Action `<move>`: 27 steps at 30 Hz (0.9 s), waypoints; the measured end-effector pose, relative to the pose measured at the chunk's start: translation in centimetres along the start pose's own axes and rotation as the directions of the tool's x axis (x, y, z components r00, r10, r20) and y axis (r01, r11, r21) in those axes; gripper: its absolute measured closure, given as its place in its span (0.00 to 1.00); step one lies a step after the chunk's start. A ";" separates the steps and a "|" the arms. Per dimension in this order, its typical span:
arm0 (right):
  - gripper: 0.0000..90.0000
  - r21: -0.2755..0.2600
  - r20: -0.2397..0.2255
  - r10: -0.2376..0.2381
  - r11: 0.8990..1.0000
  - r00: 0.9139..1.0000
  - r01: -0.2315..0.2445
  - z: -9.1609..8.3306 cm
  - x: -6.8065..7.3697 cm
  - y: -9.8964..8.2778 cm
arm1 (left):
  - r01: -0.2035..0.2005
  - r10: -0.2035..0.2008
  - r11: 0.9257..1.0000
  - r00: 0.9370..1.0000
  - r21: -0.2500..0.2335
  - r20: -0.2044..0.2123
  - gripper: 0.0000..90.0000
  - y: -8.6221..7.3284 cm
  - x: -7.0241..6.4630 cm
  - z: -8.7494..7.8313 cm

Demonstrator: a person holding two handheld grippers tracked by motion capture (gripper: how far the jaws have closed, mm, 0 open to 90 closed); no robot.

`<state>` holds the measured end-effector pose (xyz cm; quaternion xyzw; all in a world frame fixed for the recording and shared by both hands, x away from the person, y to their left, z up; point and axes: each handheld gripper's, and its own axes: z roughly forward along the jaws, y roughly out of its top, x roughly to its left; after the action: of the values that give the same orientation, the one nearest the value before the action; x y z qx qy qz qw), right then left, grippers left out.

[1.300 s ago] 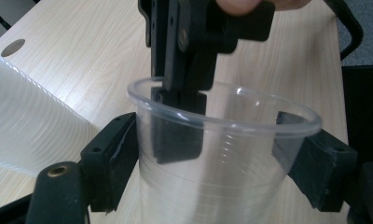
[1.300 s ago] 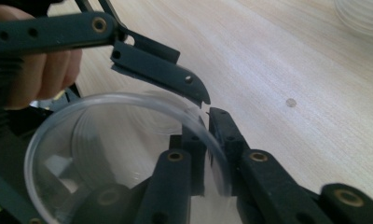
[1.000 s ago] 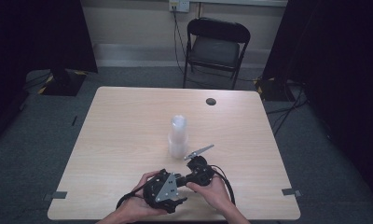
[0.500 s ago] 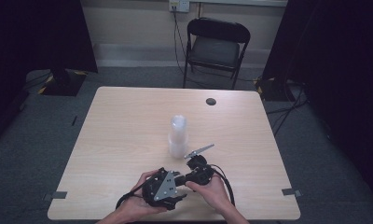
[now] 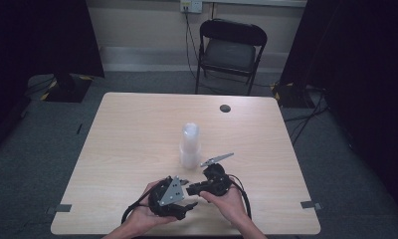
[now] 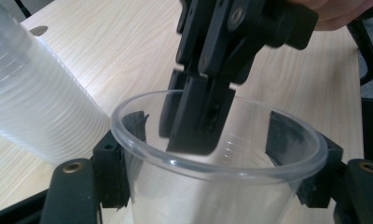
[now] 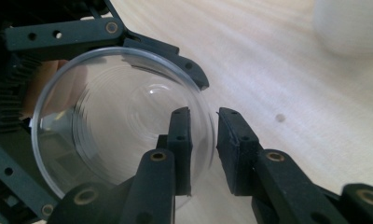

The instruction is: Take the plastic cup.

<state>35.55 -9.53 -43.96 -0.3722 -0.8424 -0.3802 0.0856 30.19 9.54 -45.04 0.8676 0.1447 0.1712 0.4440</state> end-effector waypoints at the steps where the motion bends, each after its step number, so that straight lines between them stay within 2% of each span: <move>1: 0.83 -0.011 0.008 -0.007 1.000 1.000 0.007 -0.2 0.1 0.0 | 0.004 -0.004 1.000 1.000 -0.001 -0.005 0.32 0.0 0.1 0.0; 6: 0.81 -0.049 0.010 -0.023 0.999 1.000 0.024 -1.0 0.4 0.4 | 0.032 -0.032 0.999 0.999 -0.010 -0.011 0.33 -0.2 0.4 -0.1; 9: 0.80 -0.066 0.009 -0.021 0.998 1.000 0.022 -1.3 0.4 0.4 | 0.061 -0.061 0.998 0.998 -0.007 0.004 0.33 -0.3 0.6 0.1; 12: 0.80 -0.077 0.009 -0.018 0.997 1.000 0.018 -1.4 0.3 0.4 | 0.070 -0.070 0.998 0.998 -0.007 -0.010 0.33 -0.3 0.6 0.1; 14: 0.79 -0.084 0.009 -0.020 0.996 1.000 0.020 -1.6 0.3 0.5 | 0.109 -0.109 0.994 0.994 -0.028 0.001 0.34 -0.3 0.7 0.1; 20: 0.78 -0.109 0.007 -0.019 0.994 1.000 0.019 -2.0 0.4 0.5 | 0.125 -0.125 0.992 0.992 -0.031 -0.008 0.34 -0.4 1.1 -0.2; 21: 0.78 -0.111 0.006 -0.020 0.994 1.000 0.020 -2.0 0.4 0.5 | 0.117 -0.117 0.993 0.993 -0.028 -0.004 0.34 -0.5 1.1 -0.2; 22: 0.78 -0.115 0.003 -0.022 0.993 1.000 0.022 -2.0 0.4 0.5 | 0.128 -0.128 0.991 0.992 -0.040 -0.001 0.34 -0.5 1.1 -0.2; 24: 0.78 -0.125 0.001 -0.025 0.992 1.000 0.025 -2.1 0.4 0.5 | 0.119 -0.119 0.992 0.993 -0.033 -0.004 0.34 -0.5 1.1 -0.3; 27: 0.78 -0.142 0.002 -0.035 0.989 0.999 0.034 -2.3 0.5 0.4 | 0.124 -0.125 0.992 0.992 -0.037 -0.024 0.33 -0.7 1.3 -0.5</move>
<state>35.21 -10.69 -41.91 -0.3626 -0.8194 -0.4408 0.0525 31.07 10.80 -45.08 0.8465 0.2011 0.1570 0.4672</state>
